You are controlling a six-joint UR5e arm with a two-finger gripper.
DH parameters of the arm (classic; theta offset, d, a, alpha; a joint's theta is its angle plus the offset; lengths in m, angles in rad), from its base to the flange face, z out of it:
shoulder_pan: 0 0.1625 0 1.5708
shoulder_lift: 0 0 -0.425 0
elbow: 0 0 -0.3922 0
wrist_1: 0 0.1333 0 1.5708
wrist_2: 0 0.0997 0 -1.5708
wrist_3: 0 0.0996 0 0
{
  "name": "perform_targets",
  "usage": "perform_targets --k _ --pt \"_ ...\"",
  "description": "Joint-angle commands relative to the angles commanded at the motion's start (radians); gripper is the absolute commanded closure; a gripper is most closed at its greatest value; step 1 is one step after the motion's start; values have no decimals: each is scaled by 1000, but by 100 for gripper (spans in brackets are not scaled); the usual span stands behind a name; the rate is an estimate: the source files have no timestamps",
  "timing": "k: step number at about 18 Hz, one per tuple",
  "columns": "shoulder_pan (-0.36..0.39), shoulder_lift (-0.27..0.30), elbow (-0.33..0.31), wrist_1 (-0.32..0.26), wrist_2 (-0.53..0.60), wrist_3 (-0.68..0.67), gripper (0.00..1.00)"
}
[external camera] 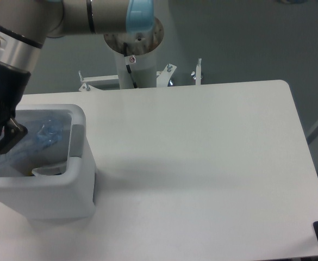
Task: Place the trash in the trash can
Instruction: 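Lower the bottle into the bin and open the gripper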
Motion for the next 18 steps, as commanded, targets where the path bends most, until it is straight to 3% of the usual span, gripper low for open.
perform_targets --k 8,12,15,16,17,18 --pt "2 -8 -31 0 0 5 64" --pt "3 -14 -35 -2 0 5 51" --pt "5 -14 -52 -2 2 6 48" --pt "6 -12 -55 -2 2 6 35" --pt "8 -11 -55 -2 5 8 8" --pt "11 -8 -55 -3 8 9 0"
